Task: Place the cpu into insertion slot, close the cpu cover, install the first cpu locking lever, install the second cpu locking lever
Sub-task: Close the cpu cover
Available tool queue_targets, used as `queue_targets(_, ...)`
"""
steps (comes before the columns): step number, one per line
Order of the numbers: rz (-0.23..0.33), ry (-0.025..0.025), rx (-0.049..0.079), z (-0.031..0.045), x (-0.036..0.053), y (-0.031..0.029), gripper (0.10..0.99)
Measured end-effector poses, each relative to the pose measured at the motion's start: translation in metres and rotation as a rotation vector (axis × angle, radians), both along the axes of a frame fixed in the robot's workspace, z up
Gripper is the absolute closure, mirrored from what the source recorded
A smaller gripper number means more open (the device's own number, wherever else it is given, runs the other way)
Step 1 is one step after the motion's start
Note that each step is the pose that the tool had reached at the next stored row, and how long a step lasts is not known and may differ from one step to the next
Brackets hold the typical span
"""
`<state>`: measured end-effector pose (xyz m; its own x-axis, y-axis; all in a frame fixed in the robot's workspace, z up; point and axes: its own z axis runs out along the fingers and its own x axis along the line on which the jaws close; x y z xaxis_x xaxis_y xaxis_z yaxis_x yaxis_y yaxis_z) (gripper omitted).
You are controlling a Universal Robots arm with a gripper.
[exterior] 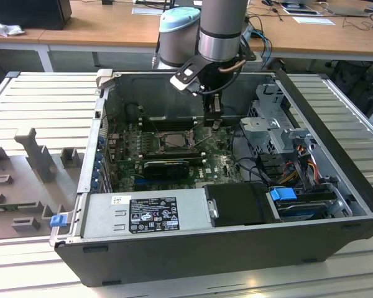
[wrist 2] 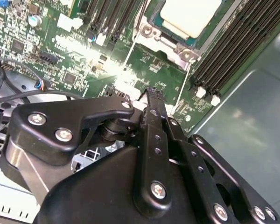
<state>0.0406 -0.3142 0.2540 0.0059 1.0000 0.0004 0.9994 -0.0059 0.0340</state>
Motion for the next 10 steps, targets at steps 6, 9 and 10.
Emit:
queue_targets(6,0.000,0.0023,0.000,0.0000,0.0113,0.0000,0.980)
queue_targets(9,0.000,0.0048,0.000,-0.0001,0.0194,0.0000,0.980)
queue_targets(10,0.000,0.0053,0.000,-0.0005,0.0219,0.0001,0.980)
